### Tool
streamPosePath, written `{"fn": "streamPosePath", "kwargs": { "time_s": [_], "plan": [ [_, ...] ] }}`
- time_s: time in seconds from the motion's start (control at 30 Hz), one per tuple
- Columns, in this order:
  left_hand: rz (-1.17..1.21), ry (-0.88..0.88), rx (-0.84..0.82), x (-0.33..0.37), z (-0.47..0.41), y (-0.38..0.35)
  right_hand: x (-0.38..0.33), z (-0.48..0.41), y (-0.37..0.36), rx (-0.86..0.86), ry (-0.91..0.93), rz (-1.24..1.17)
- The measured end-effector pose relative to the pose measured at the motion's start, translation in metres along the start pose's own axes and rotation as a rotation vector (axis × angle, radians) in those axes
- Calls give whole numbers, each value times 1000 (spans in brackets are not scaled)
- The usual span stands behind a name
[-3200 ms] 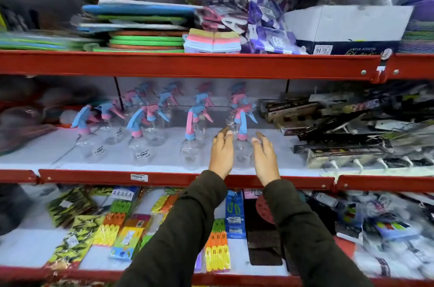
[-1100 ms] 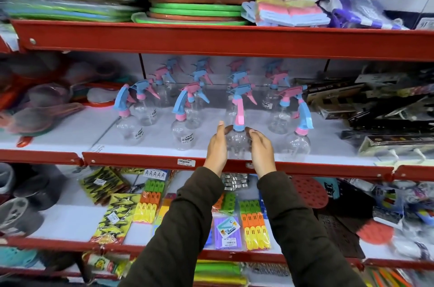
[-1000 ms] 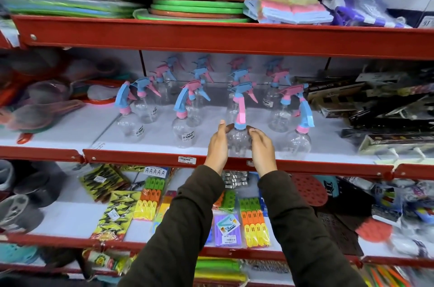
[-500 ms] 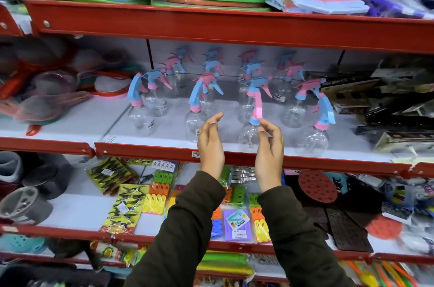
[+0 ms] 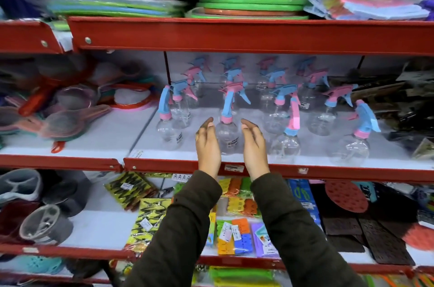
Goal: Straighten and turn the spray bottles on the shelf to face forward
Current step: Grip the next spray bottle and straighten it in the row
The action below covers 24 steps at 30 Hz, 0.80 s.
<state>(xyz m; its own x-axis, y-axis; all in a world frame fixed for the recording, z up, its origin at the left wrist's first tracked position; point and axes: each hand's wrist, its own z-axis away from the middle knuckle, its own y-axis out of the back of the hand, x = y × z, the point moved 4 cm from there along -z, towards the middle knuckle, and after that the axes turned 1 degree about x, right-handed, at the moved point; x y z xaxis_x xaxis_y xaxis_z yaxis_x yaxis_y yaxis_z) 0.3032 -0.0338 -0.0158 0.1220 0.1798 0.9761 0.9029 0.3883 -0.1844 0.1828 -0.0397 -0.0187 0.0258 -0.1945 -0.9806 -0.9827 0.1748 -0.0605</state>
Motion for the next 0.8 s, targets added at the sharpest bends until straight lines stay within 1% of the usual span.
{"fn": "streamPosePath", "kwargs": {
  "time_s": [0.1, 0.2, 0.3, 0.73, 0.8],
  "plan": [
    [-35, 156, -143, -1, -18, -7, 5, -16, -18, -35, -120, -1],
    [-19, 202, -228, -2, -21, -8, 10, -17, -22, -21, -145, -16],
    [-2, 219, -257, -4, -18, -1, 11, -7, -18, 3, -124, -25],
    [-92, 203, -306, 7, 10, 8, 1, 20, -6, -61, -70, 57],
    [-85, 175, -295, 9, 14, 7, -2, 26, -2, -27, -38, 59]
  ]
}}
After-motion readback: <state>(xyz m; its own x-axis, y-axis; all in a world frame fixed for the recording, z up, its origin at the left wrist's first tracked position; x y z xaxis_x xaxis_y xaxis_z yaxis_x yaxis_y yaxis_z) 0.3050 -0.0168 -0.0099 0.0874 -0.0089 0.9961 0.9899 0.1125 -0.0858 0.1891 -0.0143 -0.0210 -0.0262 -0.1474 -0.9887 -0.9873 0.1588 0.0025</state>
